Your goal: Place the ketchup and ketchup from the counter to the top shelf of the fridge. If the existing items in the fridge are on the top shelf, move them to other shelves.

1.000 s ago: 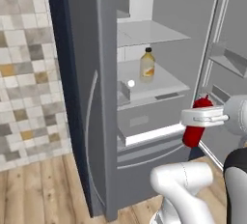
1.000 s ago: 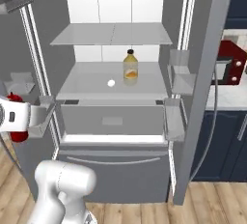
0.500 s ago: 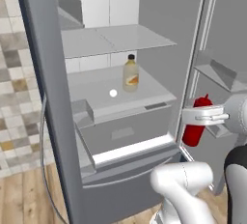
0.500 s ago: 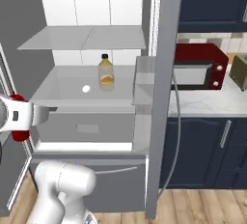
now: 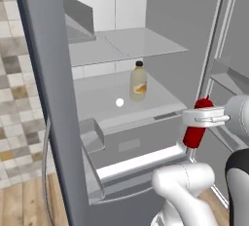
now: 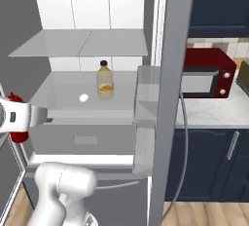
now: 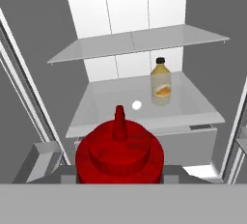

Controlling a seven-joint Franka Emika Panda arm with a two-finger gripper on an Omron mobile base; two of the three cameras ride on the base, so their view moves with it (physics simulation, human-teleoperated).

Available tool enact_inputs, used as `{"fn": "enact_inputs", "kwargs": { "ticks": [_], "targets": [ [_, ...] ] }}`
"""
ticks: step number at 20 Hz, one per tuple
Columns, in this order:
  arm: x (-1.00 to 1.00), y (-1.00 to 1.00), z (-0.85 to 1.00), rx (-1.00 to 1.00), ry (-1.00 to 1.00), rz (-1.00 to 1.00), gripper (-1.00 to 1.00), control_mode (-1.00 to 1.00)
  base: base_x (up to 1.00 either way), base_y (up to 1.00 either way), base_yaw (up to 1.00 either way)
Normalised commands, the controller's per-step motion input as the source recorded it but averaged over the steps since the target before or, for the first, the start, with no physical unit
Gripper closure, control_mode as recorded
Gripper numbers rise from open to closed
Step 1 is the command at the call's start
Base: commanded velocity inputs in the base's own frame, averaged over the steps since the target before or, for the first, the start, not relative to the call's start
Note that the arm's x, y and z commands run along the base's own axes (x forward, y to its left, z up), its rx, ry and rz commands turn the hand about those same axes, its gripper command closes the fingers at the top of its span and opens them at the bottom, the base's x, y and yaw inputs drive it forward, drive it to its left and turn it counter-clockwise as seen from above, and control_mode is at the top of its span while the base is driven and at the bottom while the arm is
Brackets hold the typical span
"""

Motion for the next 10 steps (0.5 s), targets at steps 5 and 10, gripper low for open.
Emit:
{"fn": "enact_inputs", "kwargs": {
  "ticks": [5, 10],
  "targets": [
    [0.00, 0.00, 0.00, 0.00, 0.00, 0.00, 1.00, 1.00, 0.68, 0.02, -0.02],
    [0.10, 0.02, 0.08, 0.00, 0.01, 0.00, 1.00, -1.00, 0.48, 0.07, -0.03]
  ]
}}
